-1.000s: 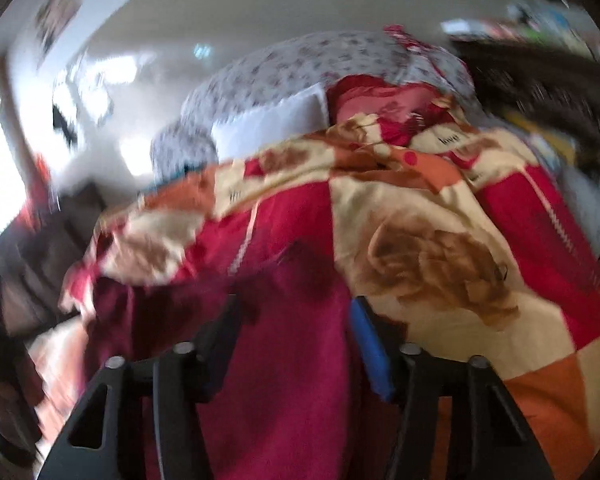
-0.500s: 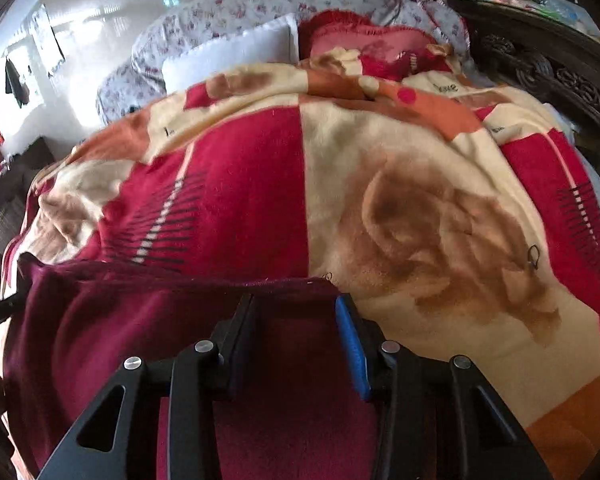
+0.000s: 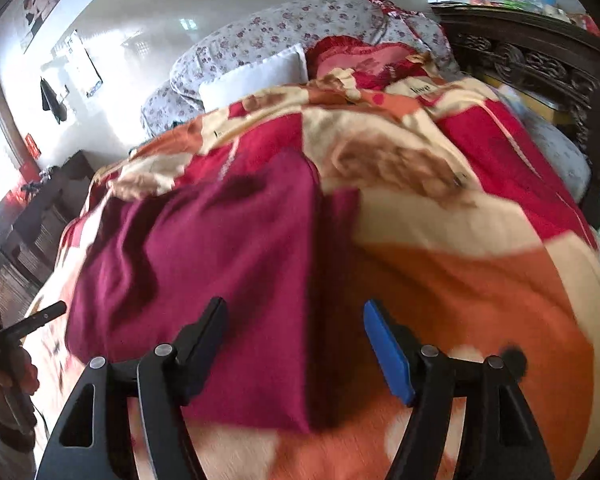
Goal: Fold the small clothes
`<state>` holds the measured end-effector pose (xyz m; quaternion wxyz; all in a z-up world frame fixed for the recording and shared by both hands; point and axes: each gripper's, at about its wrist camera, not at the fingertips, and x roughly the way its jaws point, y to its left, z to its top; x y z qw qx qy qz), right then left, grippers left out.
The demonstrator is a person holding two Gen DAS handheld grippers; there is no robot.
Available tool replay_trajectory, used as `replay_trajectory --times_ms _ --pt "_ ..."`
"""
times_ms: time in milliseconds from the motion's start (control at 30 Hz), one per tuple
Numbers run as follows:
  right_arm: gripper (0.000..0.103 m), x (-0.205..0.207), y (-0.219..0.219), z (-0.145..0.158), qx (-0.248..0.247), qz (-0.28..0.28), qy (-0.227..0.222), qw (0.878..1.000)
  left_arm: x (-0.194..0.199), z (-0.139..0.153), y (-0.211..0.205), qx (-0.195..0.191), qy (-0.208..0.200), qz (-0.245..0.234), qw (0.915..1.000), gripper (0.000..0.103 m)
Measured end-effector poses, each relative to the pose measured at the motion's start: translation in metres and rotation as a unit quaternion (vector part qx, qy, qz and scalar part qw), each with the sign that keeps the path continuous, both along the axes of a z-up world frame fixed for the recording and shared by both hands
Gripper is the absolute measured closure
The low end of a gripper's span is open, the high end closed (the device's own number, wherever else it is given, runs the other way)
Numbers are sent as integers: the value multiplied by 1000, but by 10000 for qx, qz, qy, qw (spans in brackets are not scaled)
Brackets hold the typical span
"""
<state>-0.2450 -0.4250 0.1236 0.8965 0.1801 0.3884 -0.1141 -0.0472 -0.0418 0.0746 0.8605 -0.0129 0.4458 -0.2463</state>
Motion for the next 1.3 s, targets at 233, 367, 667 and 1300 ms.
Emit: replay_trajectory --times_ms 233,367,667,1300 --pt "75 1 11 -37 419 339 57 9985 -18 -26 -6 -270 248 -95 9993 32" --pt "96 -3 19 -33 296 405 -24 9987 -21 -36 -12 -351 482 -251 9979 74" --pt "97 -36 34 -3 -231 561 -91 9981 -49 -21 8 -328 392 -591 9969 95" --pt "82 50 51 21 -437 459 -317 9975 -25 32 -17 149 -762 -256 9967 54"
